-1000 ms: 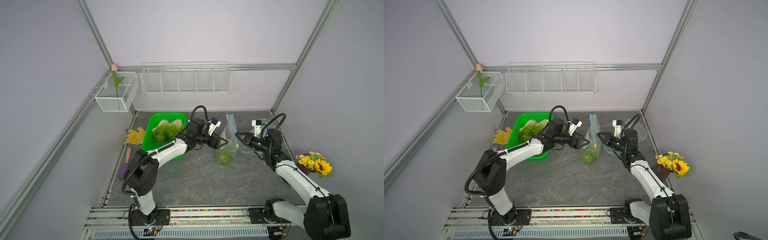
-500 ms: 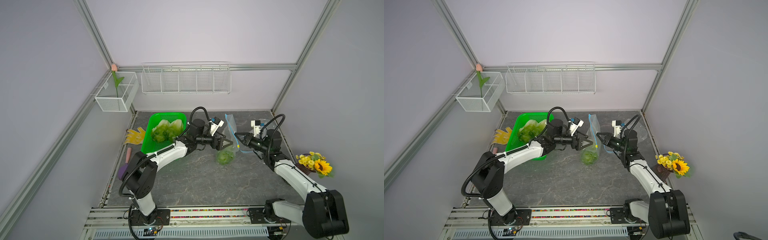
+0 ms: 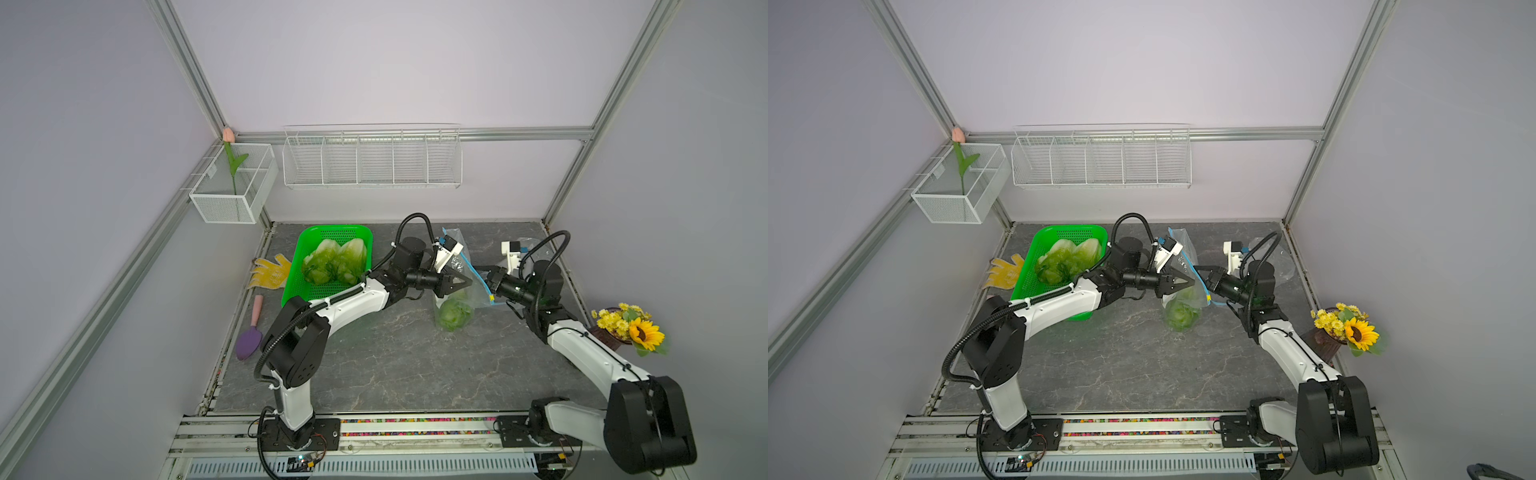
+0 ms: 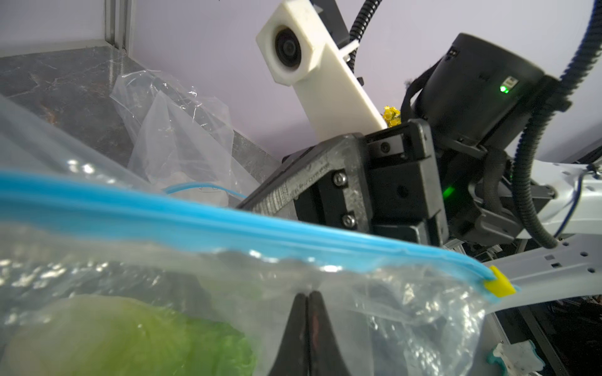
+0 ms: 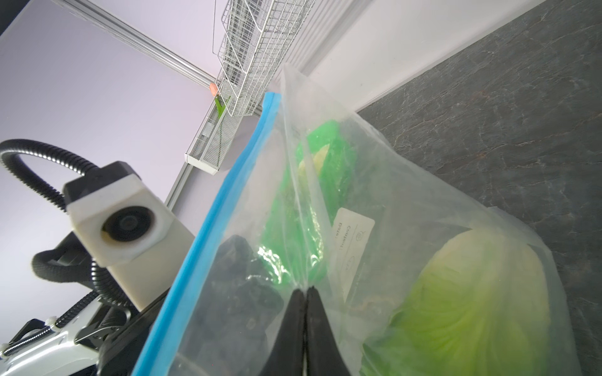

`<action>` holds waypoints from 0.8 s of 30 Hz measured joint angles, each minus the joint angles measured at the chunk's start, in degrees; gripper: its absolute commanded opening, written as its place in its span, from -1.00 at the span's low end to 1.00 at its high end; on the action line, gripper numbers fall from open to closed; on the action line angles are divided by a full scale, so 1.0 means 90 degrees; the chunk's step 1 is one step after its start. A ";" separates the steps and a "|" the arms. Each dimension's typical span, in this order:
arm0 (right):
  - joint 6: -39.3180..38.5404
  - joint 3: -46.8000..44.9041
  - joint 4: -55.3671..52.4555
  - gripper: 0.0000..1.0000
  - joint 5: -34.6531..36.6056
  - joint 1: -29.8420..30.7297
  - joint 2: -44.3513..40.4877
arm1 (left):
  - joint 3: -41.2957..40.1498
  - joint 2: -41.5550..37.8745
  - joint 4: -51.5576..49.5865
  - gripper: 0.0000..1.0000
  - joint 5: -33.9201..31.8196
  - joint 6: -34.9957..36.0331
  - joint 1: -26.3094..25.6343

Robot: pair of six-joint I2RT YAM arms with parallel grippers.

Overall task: Open the zip-top bag and take out the chinese cabbages
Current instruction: Open the zipper of the food storage bag at the center of the board.

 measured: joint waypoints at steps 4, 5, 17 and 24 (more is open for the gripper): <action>-0.0002 0.0000 -0.0005 -0.85 0.0022 -0.0024 -0.0002 | 0.0000 -0.0002 0.0000 -1.00 -0.0019 -0.0002 0.0002; -0.0002 0.0000 -0.0007 -0.86 0.0029 -0.0032 -0.0002 | -0.0002 -0.0007 0.0002 -1.00 -0.0019 -0.0002 0.0017; -0.0049 -0.0073 -0.0066 -0.86 0.0046 -0.0260 -0.0056 | -0.0600 -0.0588 0.0180 -0.61 -0.0357 -0.0075 0.0435; -0.0177 -0.0083 -0.0068 -0.86 -0.0012 -0.0355 -0.0058 | -0.0017 -0.0233 -0.0568 0.50 -0.1491 0.0253 0.0466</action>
